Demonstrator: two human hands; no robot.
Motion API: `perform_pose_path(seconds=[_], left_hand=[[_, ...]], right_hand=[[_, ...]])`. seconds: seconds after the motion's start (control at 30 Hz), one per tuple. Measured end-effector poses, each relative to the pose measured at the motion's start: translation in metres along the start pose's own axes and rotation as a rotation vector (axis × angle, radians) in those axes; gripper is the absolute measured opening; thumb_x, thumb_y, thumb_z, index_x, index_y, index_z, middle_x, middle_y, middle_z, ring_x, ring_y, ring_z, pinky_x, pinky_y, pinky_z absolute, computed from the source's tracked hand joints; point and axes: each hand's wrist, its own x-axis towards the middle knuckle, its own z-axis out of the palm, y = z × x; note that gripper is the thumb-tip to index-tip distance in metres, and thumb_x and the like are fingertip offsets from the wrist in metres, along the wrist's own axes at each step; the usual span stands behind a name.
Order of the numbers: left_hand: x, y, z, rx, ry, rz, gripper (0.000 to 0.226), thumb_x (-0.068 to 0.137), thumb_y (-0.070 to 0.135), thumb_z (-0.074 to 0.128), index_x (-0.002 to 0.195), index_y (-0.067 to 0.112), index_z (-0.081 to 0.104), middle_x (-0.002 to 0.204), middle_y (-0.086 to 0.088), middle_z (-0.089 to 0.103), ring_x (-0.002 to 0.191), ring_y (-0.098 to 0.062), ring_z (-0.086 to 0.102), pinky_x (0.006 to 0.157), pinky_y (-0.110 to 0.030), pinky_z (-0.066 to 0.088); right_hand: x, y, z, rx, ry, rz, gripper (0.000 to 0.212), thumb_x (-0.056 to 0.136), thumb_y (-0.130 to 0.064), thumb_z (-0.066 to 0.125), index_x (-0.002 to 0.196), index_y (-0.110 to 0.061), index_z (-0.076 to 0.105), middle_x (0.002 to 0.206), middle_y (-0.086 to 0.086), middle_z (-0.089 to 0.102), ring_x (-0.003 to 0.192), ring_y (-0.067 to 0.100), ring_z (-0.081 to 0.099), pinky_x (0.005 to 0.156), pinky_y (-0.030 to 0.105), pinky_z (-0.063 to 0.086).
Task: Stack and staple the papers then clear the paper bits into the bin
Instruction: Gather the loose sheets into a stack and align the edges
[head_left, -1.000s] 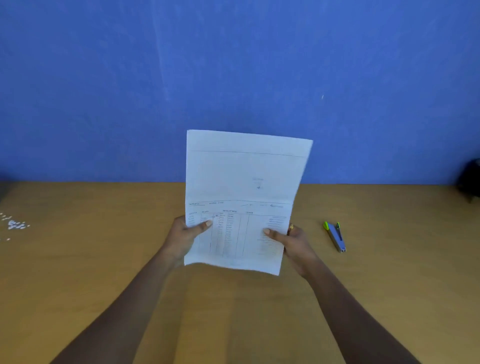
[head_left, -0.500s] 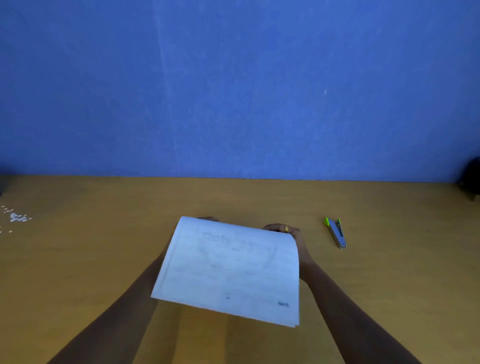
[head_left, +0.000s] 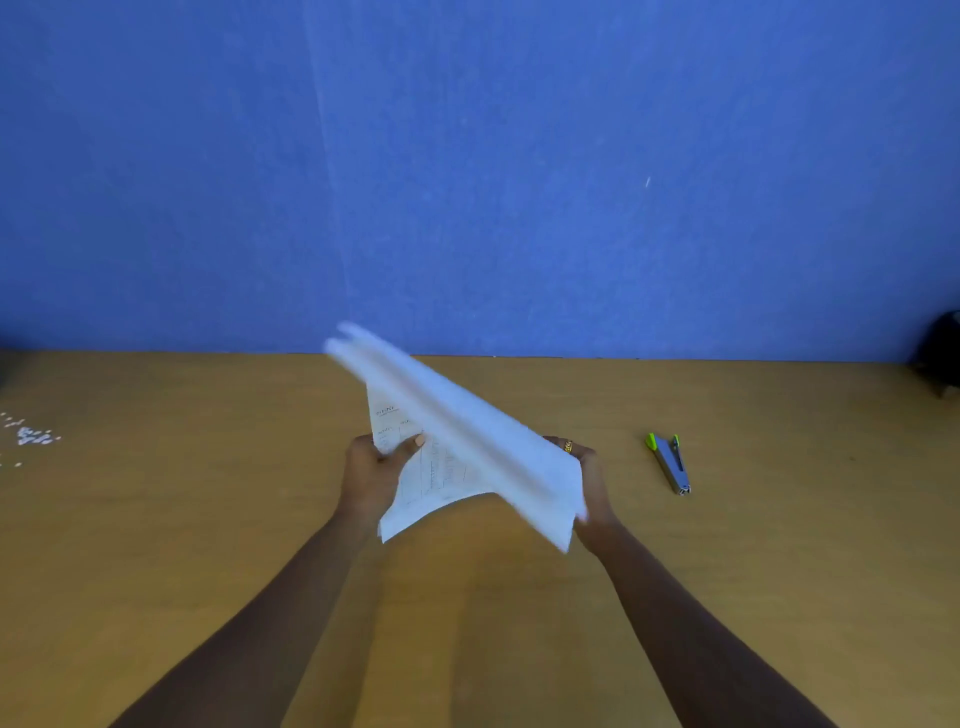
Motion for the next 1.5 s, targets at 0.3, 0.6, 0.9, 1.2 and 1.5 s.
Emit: perform_pose_path(seconds=[0.3,0.6,0.9,1.2,1.5], left_hand=[[-0.012,0.007,0.011,-0.143,0.016,0.099,0.024,0.085,0.006,0.061,0.108,0.005,0.063,0.099,0.001,0.065,0.079,0.0,0.064,0.064,-0.009,0.052],[-0.016,-0.012,0.004,-0.159,-0.007,0.05,0.023,0.082,0.004,0.065,0.105,0.006,0.064,0.091,0.01,0.066,0.076,0.005,0.066,0.064,-0.01,0.052],[-0.015,-0.01,0.001,-0.19,-0.002,0.041,0.022,0.082,0.004,0.065,0.103,0.007,0.065,0.093,0.004,0.067,0.081,0.001,0.066,0.072,-0.017,0.055],[-0.011,-0.01,0.001,-0.156,-0.041,-0.011,0.023,0.084,0.005,0.062,0.107,0.003,0.063,0.098,-0.004,0.065,0.088,-0.018,0.062,0.06,-0.009,0.052],[-0.004,-0.022,0.009,0.147,0.343,-0.016,0.056,0.071,0.007,0.075,0.122,0.005,0.052,0.127,-0.01,0.052,0.12,-0.023,0.047,0.103,-0.038,0.039]], right_hand=[[0.009,0.003,0.013,0.067,0.196,-0.006,0.012,0.089,-0.016,0.06,0.094,-0.007,0.066,0.079,-0.011,0.066,0.062,-0.012,0.064,0.053,0.007,0.048],[-0.001,0.022,0.017,0.01,0.084,0.004,0.015,0.087,-0.014,0.063,0.099,-0.007,0.067,0.087,-0.007,0.07,0.078,0.003,0.068,0.061,0.015,0.053],[-0.002,0.022,0.016,0.041,0.066,0.051,0.011,0.086,-0.015,0.064,0.097,-0.013,0.068,0.089,-0.005,0.071,0.078,0.002,0.069,0.07,0.023,0.057],[-0.004,0.027,0.015,-0.042,0.055,0.139,0.023,0.088,-0.016,0.061,0.107,-0.004,0.065,0.108,0.012,0.069,0.099,0.027,0.066,0.084,0.046,0.055],[-0.002,0.031,0.004,0.252,0.225,0.354,0.007,0.088,-0.006,0.059,0.095,-0.008,0.058,0.089,0.003,0.066,0.08,0.017,0.064,0.065,0.032,0.053]])
